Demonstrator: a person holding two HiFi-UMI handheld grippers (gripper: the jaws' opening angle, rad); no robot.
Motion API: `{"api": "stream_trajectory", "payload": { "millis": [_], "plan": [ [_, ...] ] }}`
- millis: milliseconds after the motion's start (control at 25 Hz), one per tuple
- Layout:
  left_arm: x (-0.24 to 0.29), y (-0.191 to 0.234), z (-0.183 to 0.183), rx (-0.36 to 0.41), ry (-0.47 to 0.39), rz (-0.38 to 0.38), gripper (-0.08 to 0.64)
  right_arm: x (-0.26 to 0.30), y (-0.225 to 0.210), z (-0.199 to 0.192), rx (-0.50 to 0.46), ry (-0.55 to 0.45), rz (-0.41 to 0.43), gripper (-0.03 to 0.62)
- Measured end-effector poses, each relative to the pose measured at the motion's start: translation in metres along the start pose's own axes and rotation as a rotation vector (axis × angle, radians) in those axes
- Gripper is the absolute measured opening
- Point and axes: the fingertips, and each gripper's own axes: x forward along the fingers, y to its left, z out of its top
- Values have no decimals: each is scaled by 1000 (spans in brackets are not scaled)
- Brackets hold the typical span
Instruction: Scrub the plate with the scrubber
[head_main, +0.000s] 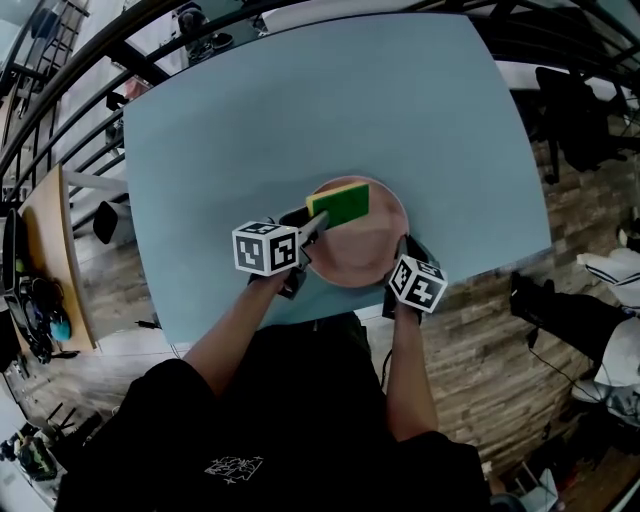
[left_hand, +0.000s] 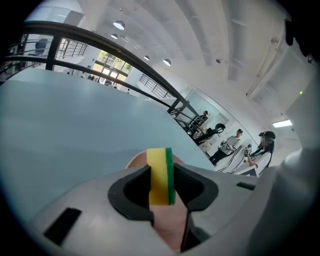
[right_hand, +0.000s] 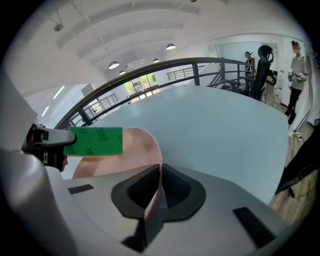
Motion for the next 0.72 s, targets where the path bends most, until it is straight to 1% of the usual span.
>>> {"api": "stream_trajectory", "payload": {
  "millis": [240, 480, 720],
  "plan": [
    [-17, 4, 0, 51, 16, 36, 132, 0, 0, 2, 0, -8, 1, 20],
    [-33, 8, -7, 55, 41, 54, 132, 0, -1, 2, -3, -9, 0, 20],
    [-54, 9, -20, 68, 90, 56, 132, 0, 0, 4, -3, -11, 2, 20]
  ]
}}
